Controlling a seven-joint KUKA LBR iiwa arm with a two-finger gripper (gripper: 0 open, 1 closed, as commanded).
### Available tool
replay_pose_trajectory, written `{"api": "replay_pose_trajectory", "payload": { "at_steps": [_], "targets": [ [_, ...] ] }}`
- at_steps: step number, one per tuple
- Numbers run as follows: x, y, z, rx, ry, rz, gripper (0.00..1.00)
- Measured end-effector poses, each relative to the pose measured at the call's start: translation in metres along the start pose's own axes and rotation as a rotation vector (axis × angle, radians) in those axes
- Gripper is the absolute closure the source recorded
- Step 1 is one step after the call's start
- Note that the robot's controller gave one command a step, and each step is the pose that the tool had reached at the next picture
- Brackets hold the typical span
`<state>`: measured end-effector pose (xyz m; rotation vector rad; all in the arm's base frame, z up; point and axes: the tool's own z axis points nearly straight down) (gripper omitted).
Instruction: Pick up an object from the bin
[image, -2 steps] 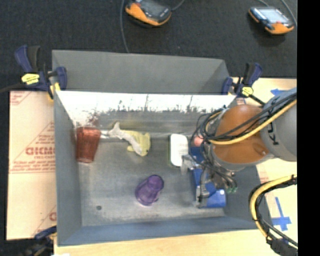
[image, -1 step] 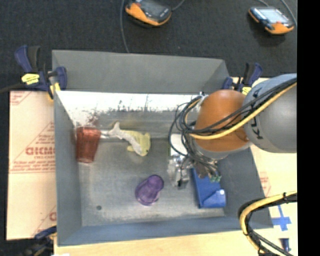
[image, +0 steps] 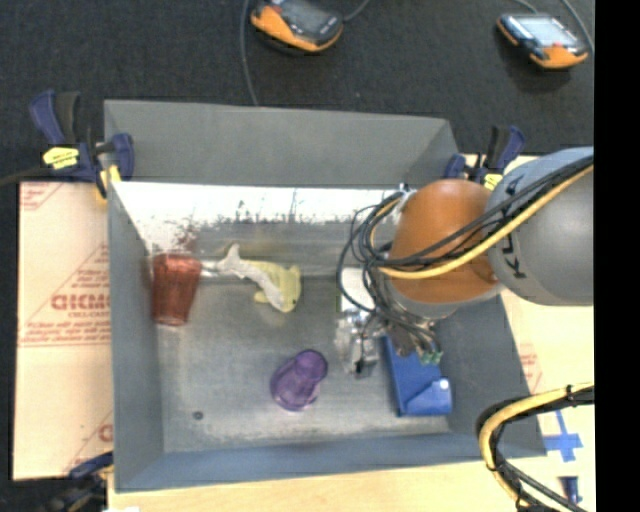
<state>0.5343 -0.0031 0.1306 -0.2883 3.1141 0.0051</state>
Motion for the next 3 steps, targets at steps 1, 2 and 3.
{"api": "replay_pose_trajectory", "payload": {
  "at_steps": [1,2,3],
  "targets": [
    [0.006,0.081,0.025,-0.002,0.0,-0.19,0.0],
    [0.005,0.08,0.025,-0.001,-0.001,-0.188,0.0],
    [-0.005,0.114,0.039,0.0,-0.005,-0.264,0.0]
  ]
}}
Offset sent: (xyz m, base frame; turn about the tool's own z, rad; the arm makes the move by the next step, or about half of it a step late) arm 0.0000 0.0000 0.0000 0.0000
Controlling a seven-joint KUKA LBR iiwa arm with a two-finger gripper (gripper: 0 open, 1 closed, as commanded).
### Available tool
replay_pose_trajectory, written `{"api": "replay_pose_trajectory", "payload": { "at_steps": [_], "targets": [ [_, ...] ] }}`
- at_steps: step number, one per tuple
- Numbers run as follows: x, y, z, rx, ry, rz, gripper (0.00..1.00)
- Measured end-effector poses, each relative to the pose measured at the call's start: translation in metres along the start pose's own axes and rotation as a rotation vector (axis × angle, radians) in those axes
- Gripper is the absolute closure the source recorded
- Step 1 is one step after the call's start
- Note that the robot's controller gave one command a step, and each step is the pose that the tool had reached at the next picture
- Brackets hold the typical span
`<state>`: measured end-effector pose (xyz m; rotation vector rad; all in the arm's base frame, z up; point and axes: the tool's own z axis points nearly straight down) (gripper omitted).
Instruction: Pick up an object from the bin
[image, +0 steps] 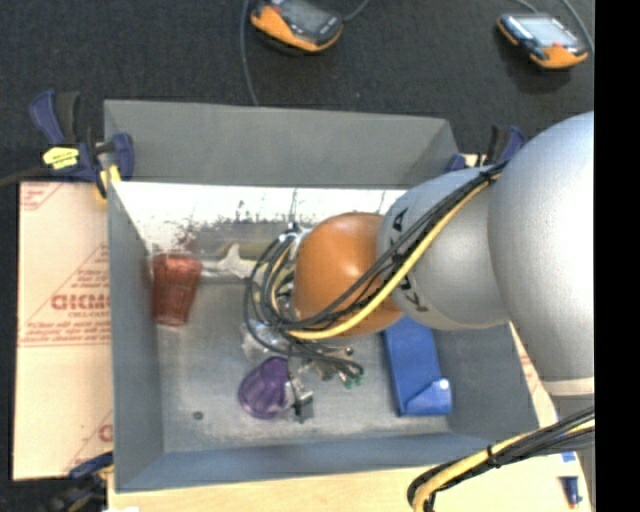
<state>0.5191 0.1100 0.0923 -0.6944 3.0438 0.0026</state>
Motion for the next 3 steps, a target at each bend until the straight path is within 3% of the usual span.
{"api": "replay_pose_trajectory", "payload": {
  "at_steps": [1,2,3],
  "targets": [
    [-0.033,0.009,0.007,0.002,0.013,-0.028,0.0],
    [-0.035,0.01,0.006,-0.006,-0.004,-0.239,0.0],
    [-0.029,-0.01,0.015,0.002,-0.002,-0.594,0.0]
  ]
}}
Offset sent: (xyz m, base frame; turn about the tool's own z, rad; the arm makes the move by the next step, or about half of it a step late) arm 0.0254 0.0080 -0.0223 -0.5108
